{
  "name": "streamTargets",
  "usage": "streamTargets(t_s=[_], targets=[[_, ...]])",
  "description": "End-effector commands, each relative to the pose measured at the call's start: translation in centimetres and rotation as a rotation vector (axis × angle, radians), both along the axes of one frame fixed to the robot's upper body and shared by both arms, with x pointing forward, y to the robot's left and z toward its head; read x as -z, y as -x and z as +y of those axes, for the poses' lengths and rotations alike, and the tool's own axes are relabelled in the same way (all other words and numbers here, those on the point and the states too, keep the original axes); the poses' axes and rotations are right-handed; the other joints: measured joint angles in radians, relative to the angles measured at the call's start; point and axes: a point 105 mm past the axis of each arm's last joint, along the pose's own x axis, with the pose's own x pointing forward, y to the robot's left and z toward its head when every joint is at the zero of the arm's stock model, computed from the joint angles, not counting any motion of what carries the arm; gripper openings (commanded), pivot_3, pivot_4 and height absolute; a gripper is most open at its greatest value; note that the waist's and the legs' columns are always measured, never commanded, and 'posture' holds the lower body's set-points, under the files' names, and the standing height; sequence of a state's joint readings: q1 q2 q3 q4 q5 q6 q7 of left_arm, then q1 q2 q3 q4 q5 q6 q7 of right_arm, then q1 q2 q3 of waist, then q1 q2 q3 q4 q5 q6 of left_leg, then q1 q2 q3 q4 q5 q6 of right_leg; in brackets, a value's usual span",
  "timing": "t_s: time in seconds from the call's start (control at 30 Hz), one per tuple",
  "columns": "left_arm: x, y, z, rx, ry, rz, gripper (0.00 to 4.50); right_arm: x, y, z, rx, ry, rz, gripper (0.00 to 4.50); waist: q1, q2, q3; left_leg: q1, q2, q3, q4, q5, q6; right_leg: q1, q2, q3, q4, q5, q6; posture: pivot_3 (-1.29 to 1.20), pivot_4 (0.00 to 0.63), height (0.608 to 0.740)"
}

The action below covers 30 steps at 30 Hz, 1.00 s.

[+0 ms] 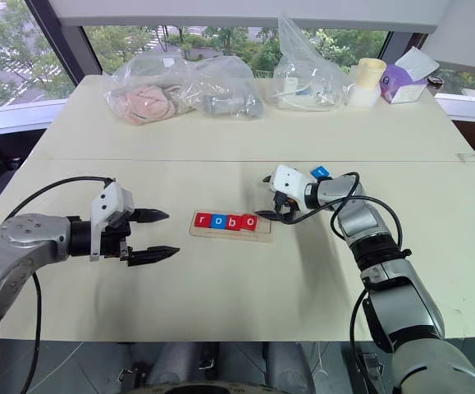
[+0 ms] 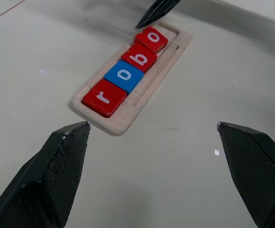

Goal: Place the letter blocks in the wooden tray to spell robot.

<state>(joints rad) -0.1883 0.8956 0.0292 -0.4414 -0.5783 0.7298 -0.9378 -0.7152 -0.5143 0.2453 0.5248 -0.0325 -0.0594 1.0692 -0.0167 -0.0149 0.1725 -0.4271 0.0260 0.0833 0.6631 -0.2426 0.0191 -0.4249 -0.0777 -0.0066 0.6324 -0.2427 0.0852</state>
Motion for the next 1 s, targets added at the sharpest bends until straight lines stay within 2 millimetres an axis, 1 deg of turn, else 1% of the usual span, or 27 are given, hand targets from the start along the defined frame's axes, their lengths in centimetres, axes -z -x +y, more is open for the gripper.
streamTargets(t_s=[0.03,0.23,0.33,0.37,0.43,0.5,0.57,0.6,0.67,0.73,0.77,0.8,0.83,0.93,1.0], targets=[[-1.2,0.1,0.1,-0.001,0.001,-0.053,4.5,-1.1,0.5,0.9,-0.05,-0.03,-0.033,4.47,0.0,0.0,0.0,0.0,0.0,0.0,0.0,0.0,0.0,0.0,0.0,0.0,0.0,0.0,0.0,0.0,0.15,0.739],[-1.0,-0.1,0.0,-0.001,0.005,-0.049,4.5,-0.9,0.8,1.5,-0.056,-0.036,-0.042,4.47,0.0,0.0,0.0,0.0,0.0,0.0,0.0,0.0,0.0,0.0,0.0,0.0,0.0,0.0,0.0,0.0,0.15,0.739],[-1.1,-0.1,-0.1,0.0,0.007,-0.05,4.5,-1.1,0.3,1.0,-0.026,-0.023,-0.073,4.47,0.0,0.0,0.0,0.0,0.0,0.0,0.0,0.0,0.0,0.0,0.0,0.0,0.0,0.0,0.0,0.0,0.15,0.739],[-1.0,-0.1,-0.1,0.0,0.007,-0.05,4.5,-1.5,-0.1,0.5,0.007,-0.032,-0.091,4.47,0.0,0.0,0.0,0.0,0.0,0.0,0.0,0.0,0.0,0.0,0.0,0.0,0.0,0.0,0.0,0.0,0.15,0.739],[-1.0,-0.1,0.0,-0.001,0.007,-0.05,4.5,-3.1,-1.4,-1.0,0.102,-0.074,-0.132,4.47,0.0,0.0,0.0,0.0,0.0,0.0,0.0,0.0,0.0,0.0,0.0,0.0,0.0,0.0,0.0,0.0,0.15,0.739],[-1.2,-0.2,0.0,-0.005,0.009,-0.061,4.5,-5.7,-2.7,-3.3,0.248,-0.203,-0.149,4.47,0.002,0.0,0.0,0.0,0.0,0.0,0.0,0.0,0.0,0.0,-0.001,0.0,0.0,0.0,0.0,0.0,0.15,0.739],[-1.7,-0.4,0.0,-0.011,0.02,-0.078,4.5,-7.8,-3.3,-5.4,0.376,-0.353,-0.13,4.47,0.004,0.0,0.0,0.0,0.0,0.0,0.0,0.0,0.0,0.0,-0.001,0.0,0.0,0.0,0.0,0.0,0.15,0.739],[-2.1,-0.6,-0.1,-0.013,0.029,-0.093,4.5,-8.6,-3.5,-6.8,0.458,-0.434,-0.124,4.47,0.004,0.0,0.0,0.0,0.0,0.0,0.0,0.0,0.0,0.0,-0.001,0.0,0.0,0.0,0.0,0.0,0.15,0.739],[-2.9,-0.9,-0.3,-0.016,0.051,-0.117,4.5,-9.6,-3.7,-9.3,0.595,-0.552,-0.116,4.47,0.004,0.0,0.0,0.0,0.0,0.0,0.0,0.0,-0.001,0.0,-0.003,0.0,0.0,0.0,0.0,0.0,0.15,0.739],[-3.8,-1.1,-0.6,-0.015,0.086,-0.132,4.5,-9.6,-3.5,-11.6,0.738,-0.633,-0.113,4.47,0.002,0.0,0.0,0.0,0.0,0.0,0.0,0.0,-0.001,0.0,-0.004,0.0,0.0,0.0,0.0,0.0,0.15,0.739],[-4.3,-1.3,-0.9,-0.013,0.103,-0.143,4.5,-9.0,-3.3,-13.0,0.825,-0.671,-0.102,4.47,0.002,0.0,0.0,0.0,0.0,0.0,0.0,0.0,-0.001,0.0,-0.004,0.0,0.0,0.0,0.0,0.0,0.15,0.739],[-4.6,-1.4,-1.1,-0.009,0.105,-0.153,4.5,-8.4,-2.9,-13.9,0.886,-0.698,-0.087,4.47,0.002,0.0,0.0,0.0,0.0,0.0,0.0,0.0,-0.001,0.0,-0.004,0.0,0.0,0.0,0.0,0.0,0.15,0.739],[-4.6,-1.5,-1.2,-0.003,0.095,-0.16,4.5,-7.8,-2.6,-14.4,0.922,-0.714,-0.064,4.47,0.004,0.0,0.0,0.0,0.0,0.0,-0.001,0.0,-0.001,0.0,-0.004,0.0,0.0,0.0,0.0,0.0,0.15,0.739],[-4.3,-1.6,-1.6,0.024,0.064,-0.161,4.5,-6.7,-1.6,-13.9,0.941,-0.702,-0.039,4.47,-0.001,0.001,0.0,0.0,0.0,0.0,-0.001,0.0,-0.001,0.0,-0.004,0.001,0.0,0.0,0.0,0.0,0.15,0.739],[-4.5,-1.8,-1.6,0.025,0.07,-0.161,4.5,-6.3,-1.2,-13.5,0.943,-0.694,-0.037,4.47,-0.008,0.001,0.0,0.0,0.0,0.001,-0.001,0.0,-0.001,-0.001,-0.004,0.002,0.0,0.0,0.0,0.0,0.15,0.739]])
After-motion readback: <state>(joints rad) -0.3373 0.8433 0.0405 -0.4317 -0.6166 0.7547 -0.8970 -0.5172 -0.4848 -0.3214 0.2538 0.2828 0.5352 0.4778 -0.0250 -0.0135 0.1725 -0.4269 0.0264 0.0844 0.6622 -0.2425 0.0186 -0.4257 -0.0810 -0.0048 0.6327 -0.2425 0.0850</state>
